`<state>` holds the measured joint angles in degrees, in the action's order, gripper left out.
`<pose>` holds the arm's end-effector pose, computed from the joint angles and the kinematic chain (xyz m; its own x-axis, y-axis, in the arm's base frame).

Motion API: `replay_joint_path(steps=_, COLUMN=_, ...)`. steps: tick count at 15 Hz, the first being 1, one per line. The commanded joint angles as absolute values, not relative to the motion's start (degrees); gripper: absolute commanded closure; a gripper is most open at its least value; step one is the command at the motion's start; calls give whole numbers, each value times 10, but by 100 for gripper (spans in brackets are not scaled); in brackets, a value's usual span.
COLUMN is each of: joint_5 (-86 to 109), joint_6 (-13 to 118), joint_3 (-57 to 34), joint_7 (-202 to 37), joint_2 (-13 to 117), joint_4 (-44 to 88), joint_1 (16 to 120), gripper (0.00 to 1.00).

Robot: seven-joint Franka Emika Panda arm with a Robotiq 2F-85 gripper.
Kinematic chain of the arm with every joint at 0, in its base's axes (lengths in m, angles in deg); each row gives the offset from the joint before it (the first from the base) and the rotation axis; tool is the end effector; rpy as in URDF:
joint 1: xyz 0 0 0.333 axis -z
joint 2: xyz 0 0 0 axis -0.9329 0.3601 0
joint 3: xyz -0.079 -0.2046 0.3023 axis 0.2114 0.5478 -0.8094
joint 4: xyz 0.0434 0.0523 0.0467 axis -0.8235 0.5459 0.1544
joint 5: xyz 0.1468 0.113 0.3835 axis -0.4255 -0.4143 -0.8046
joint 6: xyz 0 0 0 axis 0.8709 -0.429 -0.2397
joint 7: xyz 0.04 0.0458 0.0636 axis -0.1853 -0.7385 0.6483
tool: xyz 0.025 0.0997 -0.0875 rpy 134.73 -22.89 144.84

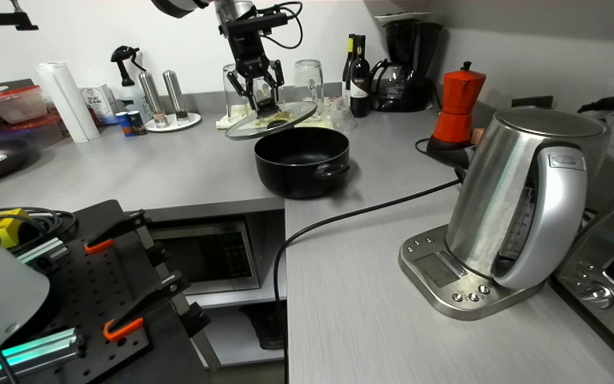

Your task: Remove the lid from the pot

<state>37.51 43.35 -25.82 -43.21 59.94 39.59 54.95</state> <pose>0.6116 0.2418 0.2704 0.2377 0.9232 -0.3019 0.9693 -0.2056 0.1347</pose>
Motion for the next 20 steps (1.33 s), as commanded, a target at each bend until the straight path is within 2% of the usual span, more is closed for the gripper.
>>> replay_joint_path(steps=1, joint_5=396, joint_6=472, joint_3=-272, joint_7=-437, joint_2=562, joint_4=438, joint_1=541, gripper=73)
replay_joint_path(steps=11, joint_5=403, joint_6=576, joint_3=-308, joint_7=-454, joint_2=592, joint_4=496, joint_1=496, gripper=73)
replay_joint_path(steps=20, joint_5=421, joint_6=572, joint_3=-314, joint_7=-456, joint_2=676, joint_4=469, joint_1=450, gripper=73)
